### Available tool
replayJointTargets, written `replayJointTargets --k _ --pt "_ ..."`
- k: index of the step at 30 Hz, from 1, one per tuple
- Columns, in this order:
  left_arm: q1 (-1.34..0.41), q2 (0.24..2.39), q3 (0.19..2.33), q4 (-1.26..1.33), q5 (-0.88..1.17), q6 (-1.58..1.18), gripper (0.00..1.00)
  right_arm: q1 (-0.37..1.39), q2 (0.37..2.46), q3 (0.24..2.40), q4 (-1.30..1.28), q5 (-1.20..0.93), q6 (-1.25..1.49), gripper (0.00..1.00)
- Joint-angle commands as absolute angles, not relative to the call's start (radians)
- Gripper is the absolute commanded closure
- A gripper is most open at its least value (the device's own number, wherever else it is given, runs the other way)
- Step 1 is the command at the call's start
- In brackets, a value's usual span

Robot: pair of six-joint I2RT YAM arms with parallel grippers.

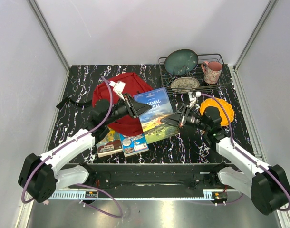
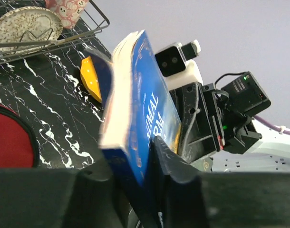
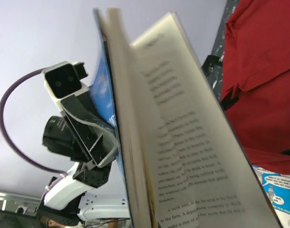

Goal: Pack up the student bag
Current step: Pick up the book from the center of the board.

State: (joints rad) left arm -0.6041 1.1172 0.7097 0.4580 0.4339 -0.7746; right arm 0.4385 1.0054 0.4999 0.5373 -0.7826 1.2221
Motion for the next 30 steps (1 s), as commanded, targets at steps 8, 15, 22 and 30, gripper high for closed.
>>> replayJointTargets --k 8,15,22,30 --pt "-0.56 0.98 0.713 0.309 0.279 -0.687 1.0 0.443 0.878 0.664 -0.105 -0.346 0.954 0.04" --pt "-0.499 0.871 0.709 0.227 0.138 -0.695 1.0 0.454 0.804 0.546 -0.046 -0.399 1.083 0.02" --pt "-0.492 0.88 0.698 0.304 0.113 -0.814 1.0 0.63 0.946 0.517 0.193 -0.335 1.17 0.02" --pt "-0.492 0.877 0.646 0.384 0.114 -0.942 1.0 0.687 1.107 0.489 0.602 -0.259 1.235 0.02"
